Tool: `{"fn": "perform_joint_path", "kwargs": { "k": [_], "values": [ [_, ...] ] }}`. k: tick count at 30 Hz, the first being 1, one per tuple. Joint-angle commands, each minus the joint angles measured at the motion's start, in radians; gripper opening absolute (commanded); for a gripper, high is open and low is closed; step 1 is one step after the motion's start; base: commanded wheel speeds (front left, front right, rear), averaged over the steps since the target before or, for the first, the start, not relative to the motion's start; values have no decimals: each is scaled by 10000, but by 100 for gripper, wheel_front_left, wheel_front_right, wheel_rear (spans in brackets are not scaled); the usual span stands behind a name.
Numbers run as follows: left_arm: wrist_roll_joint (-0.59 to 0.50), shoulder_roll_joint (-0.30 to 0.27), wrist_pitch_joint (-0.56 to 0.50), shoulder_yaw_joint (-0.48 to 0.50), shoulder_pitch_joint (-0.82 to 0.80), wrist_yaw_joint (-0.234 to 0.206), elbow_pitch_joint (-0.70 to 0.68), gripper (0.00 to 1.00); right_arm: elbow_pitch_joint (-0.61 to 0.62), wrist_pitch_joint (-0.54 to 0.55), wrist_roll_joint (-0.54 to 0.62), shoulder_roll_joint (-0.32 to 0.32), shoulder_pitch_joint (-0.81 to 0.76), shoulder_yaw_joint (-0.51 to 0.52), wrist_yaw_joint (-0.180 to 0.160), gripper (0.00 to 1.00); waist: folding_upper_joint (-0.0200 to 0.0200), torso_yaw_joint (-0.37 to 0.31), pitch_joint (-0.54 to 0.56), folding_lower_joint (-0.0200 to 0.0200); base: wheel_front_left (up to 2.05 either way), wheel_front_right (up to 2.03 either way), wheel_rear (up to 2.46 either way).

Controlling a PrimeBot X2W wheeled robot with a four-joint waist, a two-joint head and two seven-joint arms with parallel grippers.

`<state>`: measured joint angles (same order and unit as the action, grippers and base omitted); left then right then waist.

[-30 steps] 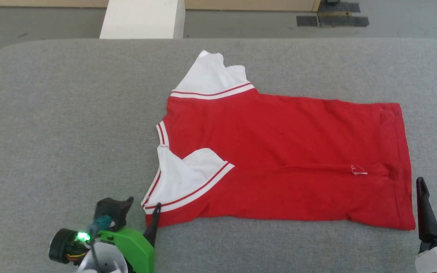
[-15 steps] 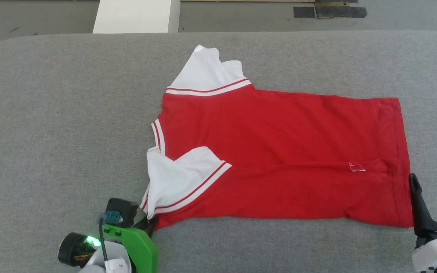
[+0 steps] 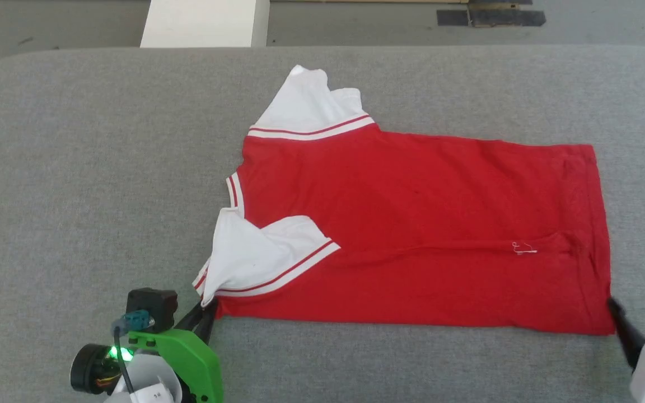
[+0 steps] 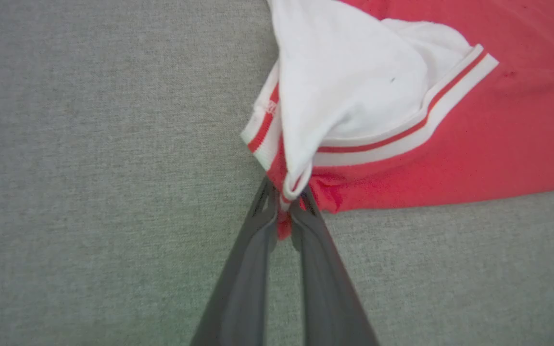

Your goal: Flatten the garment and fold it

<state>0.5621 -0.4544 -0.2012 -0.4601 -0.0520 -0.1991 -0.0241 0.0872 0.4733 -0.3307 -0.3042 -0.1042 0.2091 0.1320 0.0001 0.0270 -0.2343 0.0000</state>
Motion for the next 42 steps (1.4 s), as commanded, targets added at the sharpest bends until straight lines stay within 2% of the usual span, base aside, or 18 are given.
{"fn": "perform_joint_path", "kwargs": {
  "k": [1,8,9,11,17,23,27,31,34,35,40,41,42],
  "values": [
    [-43,-49,-19,23,-40,-92,-110,0,-61,302,-242,27,-73,-117,-13,100,-1,156,-227,0,0,0,0],
    [-194,64,-100,-134,-396,-140,-351,0,-215,1276,-624,206,-143,-341,-13,100,-1,358,-701,0,0,0,0],
    [-210,75,-106,-147,-443,-147,-347,0,-261,1381,-646,246,-118,-315,-13,81,-1,370,-739,0,0,0,0],
    [-239,94,-101,-162,-515,-167,-328,0,-321,1511,-613,271,-43,-273,-13,0,-1,374,-778,0,0,0,0],
    [-130,185,-66,-124,-607,-192,-329,0,-201,1385,-567,289,456,-158,-13,0,-1,261,-575,0,0,0,0],
    [335,-51,-306,328,-282,-398,-1027,0,407,1324,-699,140,731,224,-13,0,-1,179,-12,0,0,0,0],
    [772,-302,-800,566,477,-711,-1760,0,870,1575,-724,204,421,569,-13,0,-1,163,256,0,0,0,0],
    [1070,-407,-1035,715,1453,-1141,-2384,0,1216,1843,-748,546,-214,1004,-13,0,-1,144,297,0,0,0,0],
    [1436,-277,-1136,680,2187,-1295,-2579,0,1333,2022,-776,890,-790,1283,-13,0,-1,129,262,0,0,0,0],
    [1726,-42,-1104,559,2681,-1316,-2550,0,1325,2027,-621,1083,-1268,1412,-13,0,-1,119,227,0,0,0,0],
    [2112,520,-718,422,2763,-1017,-1938,0,1026,1744,-604,1398,-1519,1281,-13,0,-1,135,196,0,0,0,0],
    [2172,607,-642,425,2705,-943,-1785,12,958,1682,-608,1418,-1489,1235,-13,0,-1,133,201,0,0,0,0],
    [2220,679,-589,412,2628,-857,-1575,36,871,1605,-609,1425,-1428,1167,-13,0,-1,124,213,0,0,0,0]
  ]
}}
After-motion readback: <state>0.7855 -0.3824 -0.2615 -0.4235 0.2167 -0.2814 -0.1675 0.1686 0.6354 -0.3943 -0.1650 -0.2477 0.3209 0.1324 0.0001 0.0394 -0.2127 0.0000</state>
